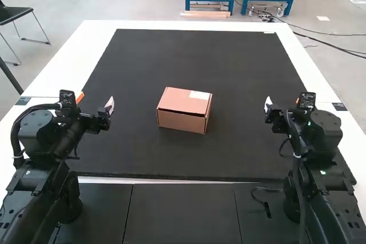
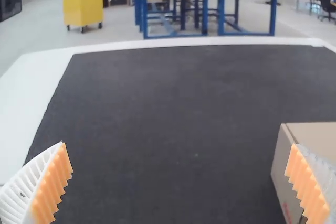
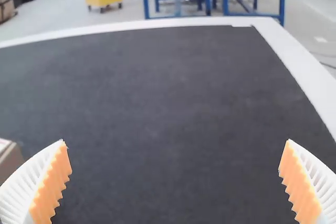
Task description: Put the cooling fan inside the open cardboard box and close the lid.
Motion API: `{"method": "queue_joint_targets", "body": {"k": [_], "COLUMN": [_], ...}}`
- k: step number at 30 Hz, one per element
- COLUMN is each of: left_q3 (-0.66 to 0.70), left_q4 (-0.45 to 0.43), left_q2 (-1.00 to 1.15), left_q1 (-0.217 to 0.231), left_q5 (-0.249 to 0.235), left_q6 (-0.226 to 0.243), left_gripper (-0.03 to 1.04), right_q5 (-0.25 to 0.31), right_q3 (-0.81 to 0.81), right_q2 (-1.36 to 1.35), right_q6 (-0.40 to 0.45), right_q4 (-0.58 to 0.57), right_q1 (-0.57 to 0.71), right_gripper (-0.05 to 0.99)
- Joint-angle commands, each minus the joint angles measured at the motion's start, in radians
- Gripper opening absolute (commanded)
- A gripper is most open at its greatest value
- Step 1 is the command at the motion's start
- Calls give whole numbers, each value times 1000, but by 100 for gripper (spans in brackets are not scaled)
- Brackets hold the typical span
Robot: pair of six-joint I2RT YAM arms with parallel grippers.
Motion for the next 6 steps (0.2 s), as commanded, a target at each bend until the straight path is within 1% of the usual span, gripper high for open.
{"method": "queue_joint_targets", "body": {"k": [1,6], "left_q3": [-6,-6], "left_q4": [4,4], "left_q2": [-12,-12], "left_q1": [10,10], "left_q5": [-4,-4], "left_q6": [10,10], "left_gripper": [96,96], "right_q5": [9,9], "right_q3": [-4,-4], "right_q2": [-6,-6], "right_q6": [-21,-26], "right_q4": [3,1], "right_q1": [-3,-3], "right_gripper": [91,91]}}
